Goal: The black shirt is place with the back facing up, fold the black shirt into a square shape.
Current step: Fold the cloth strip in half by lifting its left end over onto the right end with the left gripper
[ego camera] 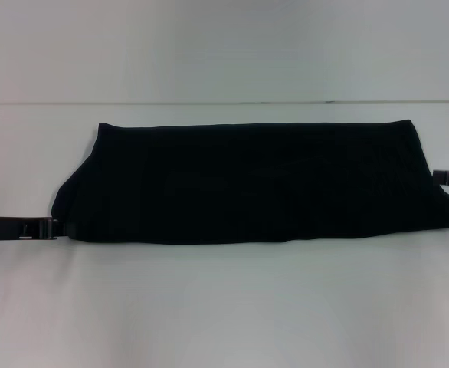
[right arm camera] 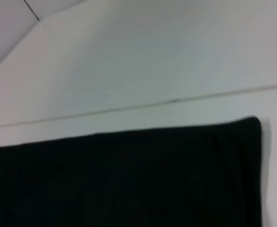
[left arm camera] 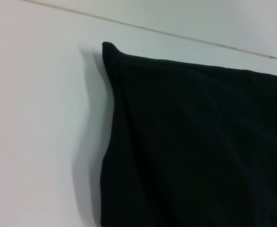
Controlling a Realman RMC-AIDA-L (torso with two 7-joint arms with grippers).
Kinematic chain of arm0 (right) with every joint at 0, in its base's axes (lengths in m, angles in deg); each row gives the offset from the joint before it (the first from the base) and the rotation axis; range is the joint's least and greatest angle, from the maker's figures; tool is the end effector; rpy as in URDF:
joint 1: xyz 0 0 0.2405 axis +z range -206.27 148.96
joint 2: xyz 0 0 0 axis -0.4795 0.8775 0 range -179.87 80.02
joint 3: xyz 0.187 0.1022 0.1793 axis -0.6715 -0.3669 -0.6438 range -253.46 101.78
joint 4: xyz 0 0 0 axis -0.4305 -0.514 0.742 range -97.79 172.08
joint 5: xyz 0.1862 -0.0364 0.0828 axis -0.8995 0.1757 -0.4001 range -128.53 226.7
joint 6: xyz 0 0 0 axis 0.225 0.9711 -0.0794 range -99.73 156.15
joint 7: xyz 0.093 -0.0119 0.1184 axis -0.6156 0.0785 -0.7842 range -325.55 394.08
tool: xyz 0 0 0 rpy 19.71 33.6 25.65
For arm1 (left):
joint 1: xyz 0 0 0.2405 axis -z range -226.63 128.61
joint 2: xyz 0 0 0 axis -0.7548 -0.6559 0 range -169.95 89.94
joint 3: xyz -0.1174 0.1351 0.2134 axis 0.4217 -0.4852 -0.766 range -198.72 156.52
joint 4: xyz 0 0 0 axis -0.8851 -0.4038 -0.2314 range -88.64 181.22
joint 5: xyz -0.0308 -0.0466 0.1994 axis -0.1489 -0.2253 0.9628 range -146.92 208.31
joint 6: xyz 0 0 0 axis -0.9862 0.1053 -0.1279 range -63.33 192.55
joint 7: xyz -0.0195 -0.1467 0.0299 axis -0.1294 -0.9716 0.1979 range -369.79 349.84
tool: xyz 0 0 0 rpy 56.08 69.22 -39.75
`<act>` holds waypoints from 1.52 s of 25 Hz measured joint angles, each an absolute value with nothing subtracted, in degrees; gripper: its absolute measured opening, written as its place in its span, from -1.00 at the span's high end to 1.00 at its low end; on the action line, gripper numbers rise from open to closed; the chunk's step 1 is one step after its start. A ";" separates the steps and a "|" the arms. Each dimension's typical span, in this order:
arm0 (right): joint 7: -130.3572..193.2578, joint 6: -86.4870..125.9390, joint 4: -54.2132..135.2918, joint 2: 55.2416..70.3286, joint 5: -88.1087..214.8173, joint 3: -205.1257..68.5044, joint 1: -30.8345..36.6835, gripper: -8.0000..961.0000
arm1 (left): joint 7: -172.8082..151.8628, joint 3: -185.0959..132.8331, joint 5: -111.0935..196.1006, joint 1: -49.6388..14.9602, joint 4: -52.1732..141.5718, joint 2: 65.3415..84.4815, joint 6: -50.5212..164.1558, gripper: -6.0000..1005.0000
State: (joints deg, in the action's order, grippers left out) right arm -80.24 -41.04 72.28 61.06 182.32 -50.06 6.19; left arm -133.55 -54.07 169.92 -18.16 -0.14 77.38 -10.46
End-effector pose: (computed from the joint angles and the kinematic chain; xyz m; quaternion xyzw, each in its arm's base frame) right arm 0.3544 0.3972 0.0623 -0.7875 0.5201 0.1540 0.2925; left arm -0.3465 0.3648 0.0276 -0.7960 -0.5477 -0.0927 0.2405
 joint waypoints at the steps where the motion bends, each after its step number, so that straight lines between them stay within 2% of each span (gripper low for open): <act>1: -80.59 -41.06 72.15 61.00 182.67 -49.76 6.14 -0.68 | -133.55 -54.07 169.94 -18.16 -0.14 77.35 -10.46 0.99; 15: -81.54 -40.96 70.37 61.57 184.62 -48.43 5.79 -0.64 | -133.54 -54.15 170.00 -17.87 -0.11 77.23 -10.34 0.99; 26: -80.78 -40.60 70.01 61.69 184.61 -48.41 5.57 0.12 | -133.50 -54.24 170.00 -17.55 0.01 77.14 -10.11 0.99; 37: -79.16 -40.56 70.01 61.63 184.10 -49.17 4.45 0.62 | -132.75 -53.75 169.76 -17.84 0.11 77.16 -10.35 0.98; 38: -78.94 -40.65 70.02 61.55 183.99 -49.34 4.24 0.80 | -132.55 -53.62 169.65 -17.94 0.05 77.16 -10.41 0.98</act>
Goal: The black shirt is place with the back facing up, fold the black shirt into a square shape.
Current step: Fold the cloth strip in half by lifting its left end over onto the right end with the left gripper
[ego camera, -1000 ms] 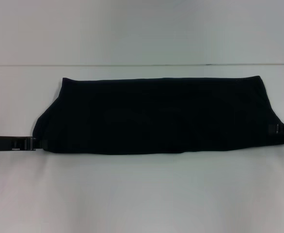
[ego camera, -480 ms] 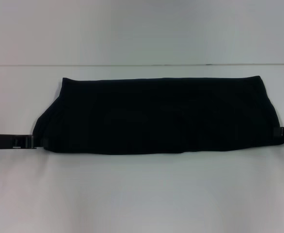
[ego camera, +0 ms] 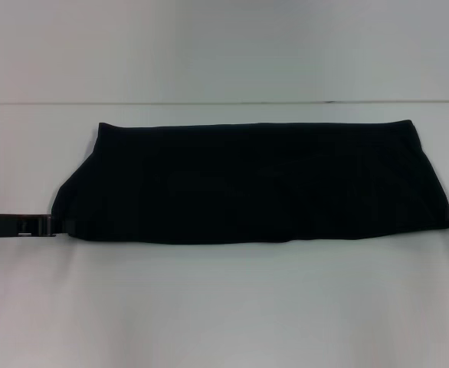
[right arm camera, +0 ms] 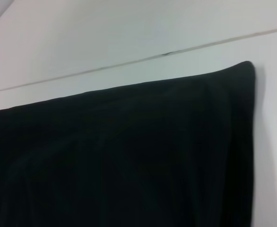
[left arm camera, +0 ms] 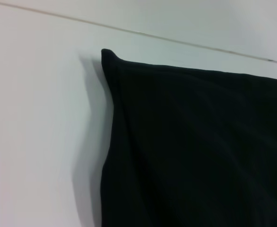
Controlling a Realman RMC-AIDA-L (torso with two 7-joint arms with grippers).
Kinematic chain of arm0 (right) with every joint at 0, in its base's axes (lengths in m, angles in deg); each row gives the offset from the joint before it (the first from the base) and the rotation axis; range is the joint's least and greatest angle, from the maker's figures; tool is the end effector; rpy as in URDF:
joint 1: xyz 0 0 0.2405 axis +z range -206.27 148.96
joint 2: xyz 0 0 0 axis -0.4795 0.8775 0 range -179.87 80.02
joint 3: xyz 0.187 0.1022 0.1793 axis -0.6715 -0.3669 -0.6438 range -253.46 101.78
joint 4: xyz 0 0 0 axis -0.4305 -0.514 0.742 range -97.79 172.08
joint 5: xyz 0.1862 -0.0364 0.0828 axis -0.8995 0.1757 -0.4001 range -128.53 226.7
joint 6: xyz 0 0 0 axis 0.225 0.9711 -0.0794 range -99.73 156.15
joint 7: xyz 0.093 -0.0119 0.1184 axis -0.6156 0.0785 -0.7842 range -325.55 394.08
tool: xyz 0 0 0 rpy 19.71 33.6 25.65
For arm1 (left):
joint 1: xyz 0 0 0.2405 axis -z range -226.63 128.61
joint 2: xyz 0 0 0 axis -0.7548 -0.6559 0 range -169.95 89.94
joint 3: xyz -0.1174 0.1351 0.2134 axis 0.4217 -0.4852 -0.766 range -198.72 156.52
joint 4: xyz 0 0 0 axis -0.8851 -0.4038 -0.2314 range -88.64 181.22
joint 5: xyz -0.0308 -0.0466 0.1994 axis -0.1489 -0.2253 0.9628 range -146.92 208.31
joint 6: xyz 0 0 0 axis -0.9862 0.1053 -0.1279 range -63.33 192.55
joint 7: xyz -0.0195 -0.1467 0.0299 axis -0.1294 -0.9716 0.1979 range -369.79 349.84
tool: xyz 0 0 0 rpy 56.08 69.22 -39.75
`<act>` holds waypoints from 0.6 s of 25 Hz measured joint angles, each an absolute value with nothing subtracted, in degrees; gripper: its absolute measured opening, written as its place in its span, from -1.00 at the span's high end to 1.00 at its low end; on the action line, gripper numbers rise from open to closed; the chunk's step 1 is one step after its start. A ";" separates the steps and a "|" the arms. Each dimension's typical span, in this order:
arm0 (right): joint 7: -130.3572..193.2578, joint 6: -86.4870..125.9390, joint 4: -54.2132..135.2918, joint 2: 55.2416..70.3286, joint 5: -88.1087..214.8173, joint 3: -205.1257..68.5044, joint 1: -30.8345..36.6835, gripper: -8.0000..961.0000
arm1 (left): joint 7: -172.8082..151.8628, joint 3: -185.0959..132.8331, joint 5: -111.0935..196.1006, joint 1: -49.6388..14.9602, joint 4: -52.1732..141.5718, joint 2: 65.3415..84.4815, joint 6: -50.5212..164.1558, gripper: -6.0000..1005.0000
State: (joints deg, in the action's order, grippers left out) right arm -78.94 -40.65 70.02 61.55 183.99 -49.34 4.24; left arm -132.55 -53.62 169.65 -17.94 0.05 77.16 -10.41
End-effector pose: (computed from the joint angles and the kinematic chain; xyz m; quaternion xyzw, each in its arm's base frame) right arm 0.3711 0.3775 0.0456 -0.7871 0.5360 0.1295 0.2765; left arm -0.3461 0.3666 0.0298 -0.7992 -0.5412 -0.0952 0.2435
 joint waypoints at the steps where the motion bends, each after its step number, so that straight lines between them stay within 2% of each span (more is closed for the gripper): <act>1: -78.46 -40.83 70.01 61.46 183.94 -49.73 4.05 0.98 | -132.15 -53.44 169.59 -18.00 0.02 77.16 -10.56 0.98; 15: -75.34 -43.98 70.39 61.02 183.79 -54.90 2.66 0.98 | -127.25 -48.12 169.97 -18.25 -0.12 76.15 -13.38 0.94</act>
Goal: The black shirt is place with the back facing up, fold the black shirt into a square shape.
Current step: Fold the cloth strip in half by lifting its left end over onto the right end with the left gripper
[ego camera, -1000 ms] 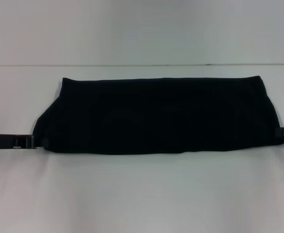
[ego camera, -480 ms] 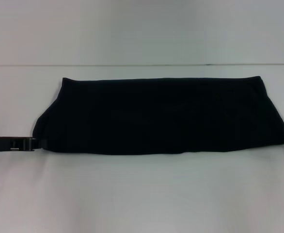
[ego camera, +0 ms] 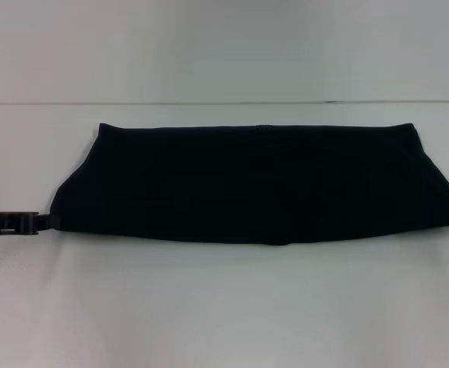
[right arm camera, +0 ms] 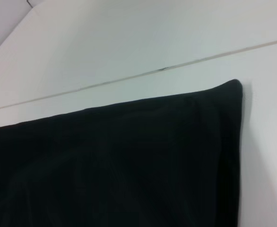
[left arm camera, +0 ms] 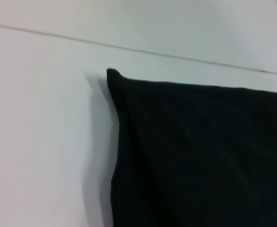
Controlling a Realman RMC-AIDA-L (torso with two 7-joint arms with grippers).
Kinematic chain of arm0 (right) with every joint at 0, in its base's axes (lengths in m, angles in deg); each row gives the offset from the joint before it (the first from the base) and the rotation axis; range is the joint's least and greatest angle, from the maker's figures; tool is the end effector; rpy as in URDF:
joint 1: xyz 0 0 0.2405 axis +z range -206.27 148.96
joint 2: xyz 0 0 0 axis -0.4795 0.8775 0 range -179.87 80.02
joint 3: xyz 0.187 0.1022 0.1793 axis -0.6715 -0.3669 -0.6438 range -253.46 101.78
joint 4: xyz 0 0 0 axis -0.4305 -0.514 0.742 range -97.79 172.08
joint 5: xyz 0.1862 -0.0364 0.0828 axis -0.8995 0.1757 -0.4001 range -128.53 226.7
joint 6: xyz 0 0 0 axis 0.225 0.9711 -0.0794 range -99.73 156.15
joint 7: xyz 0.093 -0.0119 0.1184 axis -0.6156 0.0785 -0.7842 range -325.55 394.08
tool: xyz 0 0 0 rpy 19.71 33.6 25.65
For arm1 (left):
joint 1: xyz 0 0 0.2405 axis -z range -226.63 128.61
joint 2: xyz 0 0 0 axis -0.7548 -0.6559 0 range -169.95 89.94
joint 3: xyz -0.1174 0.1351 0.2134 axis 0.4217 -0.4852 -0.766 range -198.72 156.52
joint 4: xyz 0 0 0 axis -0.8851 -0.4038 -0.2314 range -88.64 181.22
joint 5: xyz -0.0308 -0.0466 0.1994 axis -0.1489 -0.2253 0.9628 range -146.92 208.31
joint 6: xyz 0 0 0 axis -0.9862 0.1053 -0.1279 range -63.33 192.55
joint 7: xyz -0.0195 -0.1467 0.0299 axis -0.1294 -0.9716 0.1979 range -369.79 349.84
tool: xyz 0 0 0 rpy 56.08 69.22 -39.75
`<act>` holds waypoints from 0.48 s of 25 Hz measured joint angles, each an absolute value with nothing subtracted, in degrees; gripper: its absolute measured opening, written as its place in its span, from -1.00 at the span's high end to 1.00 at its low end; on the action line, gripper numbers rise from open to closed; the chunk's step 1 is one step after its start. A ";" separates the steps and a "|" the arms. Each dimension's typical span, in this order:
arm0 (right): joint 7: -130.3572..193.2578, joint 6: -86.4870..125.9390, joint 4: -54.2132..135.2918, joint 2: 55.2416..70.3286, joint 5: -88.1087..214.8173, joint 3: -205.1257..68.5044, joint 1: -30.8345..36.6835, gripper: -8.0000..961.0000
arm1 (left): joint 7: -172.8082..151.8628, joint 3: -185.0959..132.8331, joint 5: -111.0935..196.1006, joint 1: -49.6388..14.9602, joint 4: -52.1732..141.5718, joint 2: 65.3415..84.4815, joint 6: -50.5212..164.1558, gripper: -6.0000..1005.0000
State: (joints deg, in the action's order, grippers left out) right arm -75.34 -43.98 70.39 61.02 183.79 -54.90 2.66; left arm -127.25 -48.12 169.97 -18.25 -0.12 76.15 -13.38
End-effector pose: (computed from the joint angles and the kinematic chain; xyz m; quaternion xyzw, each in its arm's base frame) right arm 0.3801 0.3657 0.0586 -0.7820 0.5329 0.1570 0.2827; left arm -0.3538 0.3610 0.0466 -0.8066 -0.5231 -0.1101 0.2524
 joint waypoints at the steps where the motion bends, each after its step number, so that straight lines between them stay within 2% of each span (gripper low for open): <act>1: -75.24 -44.06 70.42 60.96 183.79 -55.07 2.57 0.98 | -126.86 -47.63 170.00 -18.26 -0.11 76.04 -13.40 0.93; 12: -74.93 -44.50 70.27 60.63 183.35 -55.47 2.34 0.98 | -124.69 -45.37 170.41 -18.79 -0.12 75.31 -13.07 0.90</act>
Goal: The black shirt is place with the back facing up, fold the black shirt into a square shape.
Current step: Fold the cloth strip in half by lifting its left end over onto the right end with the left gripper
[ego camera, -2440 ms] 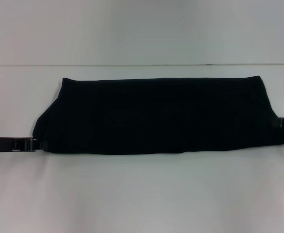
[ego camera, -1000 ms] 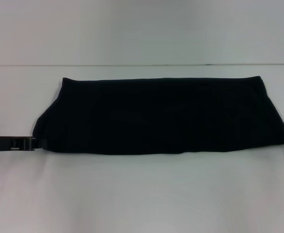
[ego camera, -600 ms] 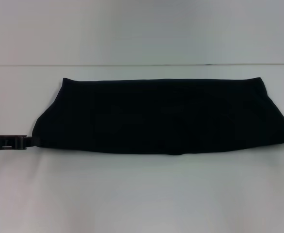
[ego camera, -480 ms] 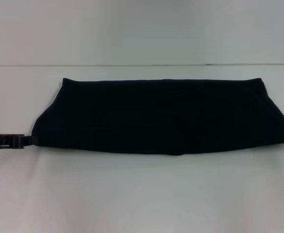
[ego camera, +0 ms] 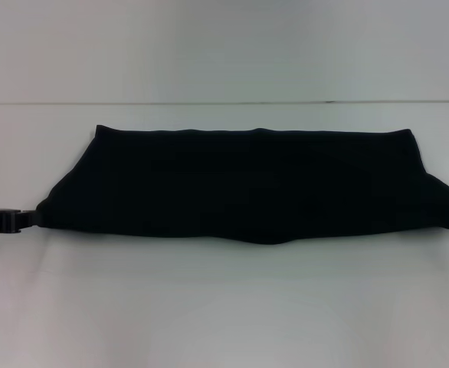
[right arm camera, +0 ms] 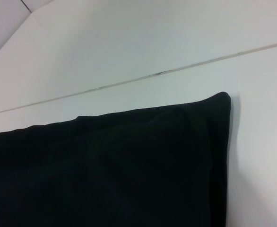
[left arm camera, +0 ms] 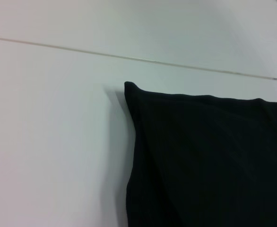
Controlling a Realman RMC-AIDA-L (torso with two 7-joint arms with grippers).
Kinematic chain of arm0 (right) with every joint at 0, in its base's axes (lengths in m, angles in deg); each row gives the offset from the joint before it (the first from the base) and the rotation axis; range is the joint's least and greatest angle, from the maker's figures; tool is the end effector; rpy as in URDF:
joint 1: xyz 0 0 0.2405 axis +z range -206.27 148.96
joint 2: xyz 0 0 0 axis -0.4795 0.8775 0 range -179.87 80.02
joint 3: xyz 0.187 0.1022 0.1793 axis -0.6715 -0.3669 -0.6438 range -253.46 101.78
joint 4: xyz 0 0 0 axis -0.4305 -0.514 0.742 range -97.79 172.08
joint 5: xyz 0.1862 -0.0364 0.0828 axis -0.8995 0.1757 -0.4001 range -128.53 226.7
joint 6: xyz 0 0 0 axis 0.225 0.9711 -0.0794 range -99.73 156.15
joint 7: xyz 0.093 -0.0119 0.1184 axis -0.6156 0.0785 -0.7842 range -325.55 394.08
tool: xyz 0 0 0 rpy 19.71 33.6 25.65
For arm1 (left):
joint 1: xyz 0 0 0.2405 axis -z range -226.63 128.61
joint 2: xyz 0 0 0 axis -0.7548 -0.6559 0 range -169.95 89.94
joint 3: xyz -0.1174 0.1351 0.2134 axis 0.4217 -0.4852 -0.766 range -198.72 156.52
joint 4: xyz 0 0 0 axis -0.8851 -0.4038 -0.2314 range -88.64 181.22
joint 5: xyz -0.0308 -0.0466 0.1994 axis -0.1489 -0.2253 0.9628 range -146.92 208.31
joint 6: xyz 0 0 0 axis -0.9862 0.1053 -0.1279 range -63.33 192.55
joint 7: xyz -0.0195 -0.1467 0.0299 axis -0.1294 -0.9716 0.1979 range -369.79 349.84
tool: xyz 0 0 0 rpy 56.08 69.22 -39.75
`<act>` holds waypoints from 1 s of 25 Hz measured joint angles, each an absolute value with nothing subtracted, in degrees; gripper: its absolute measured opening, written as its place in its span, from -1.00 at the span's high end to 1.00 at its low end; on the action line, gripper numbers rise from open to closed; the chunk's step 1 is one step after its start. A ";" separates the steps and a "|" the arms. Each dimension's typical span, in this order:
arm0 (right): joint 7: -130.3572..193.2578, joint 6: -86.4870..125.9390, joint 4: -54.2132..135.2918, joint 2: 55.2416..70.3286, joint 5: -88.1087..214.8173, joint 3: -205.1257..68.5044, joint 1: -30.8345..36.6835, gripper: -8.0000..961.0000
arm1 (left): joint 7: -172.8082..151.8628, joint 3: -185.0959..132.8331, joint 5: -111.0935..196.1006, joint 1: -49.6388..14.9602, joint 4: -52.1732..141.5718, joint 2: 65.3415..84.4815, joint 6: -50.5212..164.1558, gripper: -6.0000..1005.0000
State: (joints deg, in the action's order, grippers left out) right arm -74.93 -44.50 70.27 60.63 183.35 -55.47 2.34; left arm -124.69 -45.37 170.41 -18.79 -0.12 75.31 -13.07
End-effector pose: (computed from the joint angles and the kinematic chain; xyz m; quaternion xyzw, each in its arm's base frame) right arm 0.3818 0.3640 0.0625 -0.7804 0.5326 0.1623 0.2844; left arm -0.3643 0.3584 0.0595 -0.8035 -0.5164 -0.1115 0.2743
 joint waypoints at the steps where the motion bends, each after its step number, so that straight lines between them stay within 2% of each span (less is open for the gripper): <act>1: -74.90 -44.61 70.25 60.61 183.34 -55.52 2.34 0.98 | -124.60 -45.34 170.42 -18.84 -0.12 75.30 -13.11 0.90; 25: -75.06 -50.97 70.00 59.82 183.68 -53.09 1.54 0.98 | -123.96 -45.28 171.39 -19.06 -0.93 75.04 -14.51 0.83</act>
State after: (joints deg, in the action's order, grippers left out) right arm -75.06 -50.97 70.00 59.82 183.68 -53.09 1.54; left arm -123.96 -45.28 171.39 -19.06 -0.93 75.04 -14.51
